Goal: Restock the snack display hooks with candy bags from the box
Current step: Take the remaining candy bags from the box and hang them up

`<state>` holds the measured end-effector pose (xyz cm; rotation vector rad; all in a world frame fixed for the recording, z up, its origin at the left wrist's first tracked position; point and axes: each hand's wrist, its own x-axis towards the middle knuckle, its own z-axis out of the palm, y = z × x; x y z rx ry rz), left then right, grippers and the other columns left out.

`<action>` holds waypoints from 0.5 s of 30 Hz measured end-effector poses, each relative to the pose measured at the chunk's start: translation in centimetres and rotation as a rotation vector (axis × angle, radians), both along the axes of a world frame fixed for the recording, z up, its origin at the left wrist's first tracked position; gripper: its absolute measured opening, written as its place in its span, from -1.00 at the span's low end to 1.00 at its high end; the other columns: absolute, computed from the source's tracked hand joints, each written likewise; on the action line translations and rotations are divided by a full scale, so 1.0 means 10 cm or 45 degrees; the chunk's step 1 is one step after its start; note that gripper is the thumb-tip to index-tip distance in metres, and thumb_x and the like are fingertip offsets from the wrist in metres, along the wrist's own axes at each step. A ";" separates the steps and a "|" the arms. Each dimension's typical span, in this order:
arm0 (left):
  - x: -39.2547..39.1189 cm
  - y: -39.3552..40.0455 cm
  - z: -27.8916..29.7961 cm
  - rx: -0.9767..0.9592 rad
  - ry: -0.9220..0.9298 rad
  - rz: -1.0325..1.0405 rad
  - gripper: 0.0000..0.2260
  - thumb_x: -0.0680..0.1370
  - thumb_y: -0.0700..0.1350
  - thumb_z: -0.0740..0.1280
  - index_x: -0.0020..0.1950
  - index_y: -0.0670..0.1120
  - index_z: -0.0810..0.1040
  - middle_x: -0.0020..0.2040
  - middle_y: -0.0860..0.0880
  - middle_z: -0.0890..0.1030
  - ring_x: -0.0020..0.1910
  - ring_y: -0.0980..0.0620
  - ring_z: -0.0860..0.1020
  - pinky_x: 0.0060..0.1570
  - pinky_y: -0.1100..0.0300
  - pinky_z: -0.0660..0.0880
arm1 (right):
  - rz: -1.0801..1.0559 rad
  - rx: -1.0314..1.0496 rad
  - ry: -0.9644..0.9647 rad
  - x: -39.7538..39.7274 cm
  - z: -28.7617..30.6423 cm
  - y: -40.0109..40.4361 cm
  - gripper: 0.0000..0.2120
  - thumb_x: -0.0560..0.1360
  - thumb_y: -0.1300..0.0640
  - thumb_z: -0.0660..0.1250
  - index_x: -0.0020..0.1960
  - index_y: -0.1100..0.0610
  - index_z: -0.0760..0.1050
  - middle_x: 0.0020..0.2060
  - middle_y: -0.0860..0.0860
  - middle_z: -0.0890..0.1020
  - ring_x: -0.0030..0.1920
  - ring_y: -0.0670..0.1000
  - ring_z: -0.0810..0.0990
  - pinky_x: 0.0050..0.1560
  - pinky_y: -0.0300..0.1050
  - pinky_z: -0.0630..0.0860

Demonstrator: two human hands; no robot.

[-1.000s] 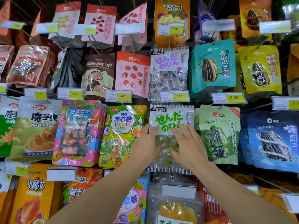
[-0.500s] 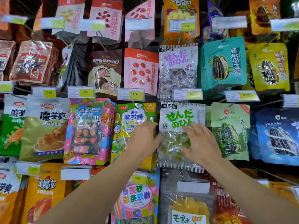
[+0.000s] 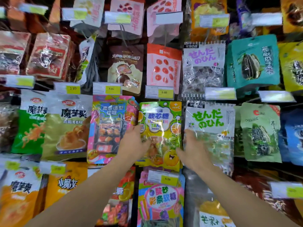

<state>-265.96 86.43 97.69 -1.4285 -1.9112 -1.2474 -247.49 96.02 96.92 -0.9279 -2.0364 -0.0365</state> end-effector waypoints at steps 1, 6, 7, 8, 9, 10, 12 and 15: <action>-0.03 0.00 -0.01 -0.012 0.005 -0.014 -0.40 0.53 0.04 0.37 0.51 -0.08 0.28 0.43 -0.12 0.40 0.32 -0.12 0.45 0.19 0.04 0.44 | 0.002 -0.033 0.044 -0.08 -0.02 -0.03 -0.36 0.52 0.01 0.36 0.48 0.13 0.13 -0.03 0.09 0.58 -0.14 0.13 0.61 -0.14 0.05 0.58; -0.11 -0.02 -0.03 -0.019 0.015 -0.086 -0.42 0.54 0.02 0.36 0.52 -0.07 0.26 0.46 -0.09 0.38 0.32 -0.12 0.46 0.21 0.03 0.45 | 0.007 -0.167 0.318 -0.28 -0.08 -0.01 -0.56 0.55 0.11 0.34 0.37 0.15 0.30 -0.21 0.03 0.60 -0.26 0.05 0.58 -0.27 -0.06 0.49; -0.13 -0.02 -0.03 -0.037 0.026 -0.081 -0.41 0.55 0.02 0.35 0.52 -0.07 0.25 0.46 -0.09 0.37 0.33 -0.12 0.45 0.21 0.04 0.44 | 0.034 -0.237 0.357 -0.33 -0.07 0.01 -0.73 0.56 0.12 0.32 0.23 0.14 0.40 -0.21 0.03 0.60 -0.28 0.01 0.56 -0.30 -0.09 0.44; -0.16 -0.02 -0.04 -0.064 0.047 -0.075 -0.41 0.55 0.04 0.35 0.52 -0.08 0.24 0.46 -0.09 0.36 0.34 -0.12 0.44 0.23 0.04 0.43 | 0.054 -0.290 0.374 -0.34 -0.06 0.01 -0.92 0.57 0.14 0.31 0.04 0.11 0.45 -0.23 0.02 0.57 -0.30 0.00 0.52 -0.33 -0.11 0.39; -0.17 0.01 -0.04 -0.088 0.062 -0.075 -0.40 0.55 0.05 0.34 0.52 -0.09 0.23 0.46 -0.10 0.35 0.35 -0.13 0.42 0.24 0.04 0.42 | 0.056 -0.314 0.375 -0.34 -0.05 0.06 -0.88 0.58 0.14 0.29 -0.12 0.05 0.41 -0.27 -0.01 0.53 -0.31 0.00 0.49 -0.37 -0.13 0.33; -0.18 0.02 -0.05 -0.111 0.066 -0.075 -0.40 0.55 0.05 0.34 0.52 -0.10 0.23 0.46 -0.11 0.35 0.35 -0.14 0.41 0.25 0.03 0.42 | 0.061 -0.333 0.375 -0.34 -0.04 0.04 -0.79 0.59 0.15 0.28 -0.20 0.01 0.35 -0.28 -0.02 0.48 -0.33 -0.01 0.47 -0.42 -0.19 0.30; -0.19 0.05 -0.06 -0.140 0.056 -0.088 -0.37 0.54 0.05 0.34 0.53 -0.13 0.20 0.47 -0.13 0.32 0.38 -0.15 0.39 0.29 0.01 0.40 | 0.085 -0.389 0.431 -0.32 -0.03 0.07 -0.84 0.60 0.17 0.25 -0.15 0.02 0.36 -0.29 -0.01 0.48 -0.41 -0.09 0.42 -0.56 -0.32 0.22; -0.20 0.10 -0.06 -0.163 -0.023 -0.123 -0.30 0.53 0.05 0.36 0.55 -0.13 0.13 0.49 -0.14 0.31 0.39 -0.15 0.38 0.32 0.02 0.37 | 0.119 -0.469 0.495 -0.30 -0.06 0.11 -0.81 0.60 0.24 0.21 -0.18 0.09 0.41 -0.43 0.01 0.44 -0.47 -0.05 0.35 -0.61 -0.29 0.20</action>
